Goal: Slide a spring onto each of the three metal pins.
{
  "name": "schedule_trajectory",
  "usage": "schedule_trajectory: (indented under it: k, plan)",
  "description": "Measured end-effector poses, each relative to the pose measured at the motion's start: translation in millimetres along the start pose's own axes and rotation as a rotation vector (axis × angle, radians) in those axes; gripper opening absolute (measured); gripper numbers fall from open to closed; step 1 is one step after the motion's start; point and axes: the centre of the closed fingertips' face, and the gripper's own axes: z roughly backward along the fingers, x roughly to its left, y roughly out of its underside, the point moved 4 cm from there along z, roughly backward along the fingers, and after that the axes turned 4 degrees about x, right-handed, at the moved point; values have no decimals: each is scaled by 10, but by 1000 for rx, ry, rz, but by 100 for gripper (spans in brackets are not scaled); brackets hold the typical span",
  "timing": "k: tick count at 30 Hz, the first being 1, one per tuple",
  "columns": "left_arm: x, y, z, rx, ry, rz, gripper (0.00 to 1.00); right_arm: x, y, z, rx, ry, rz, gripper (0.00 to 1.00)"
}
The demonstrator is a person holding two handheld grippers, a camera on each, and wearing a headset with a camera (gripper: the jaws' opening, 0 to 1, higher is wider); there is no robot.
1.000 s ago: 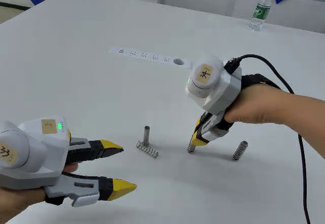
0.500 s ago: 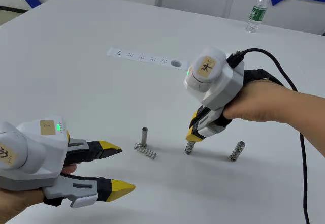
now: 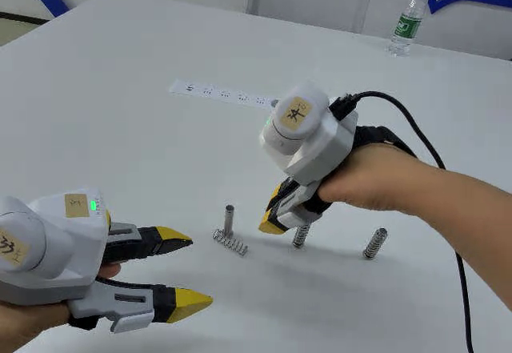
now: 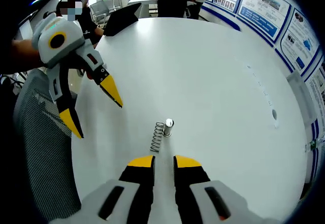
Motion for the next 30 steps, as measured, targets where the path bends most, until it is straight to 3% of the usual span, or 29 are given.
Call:
schedule_trajectory:
  k: [10, 30]
  plan:
    - [1, 14, 7, 1, -4, 4, 48, 38, 9, -234, -26, -11, -70, 16]
    - [12, 49, 36, 1, -16, 16, 48, 113, 27, -528, 13, -13, -119, 15]
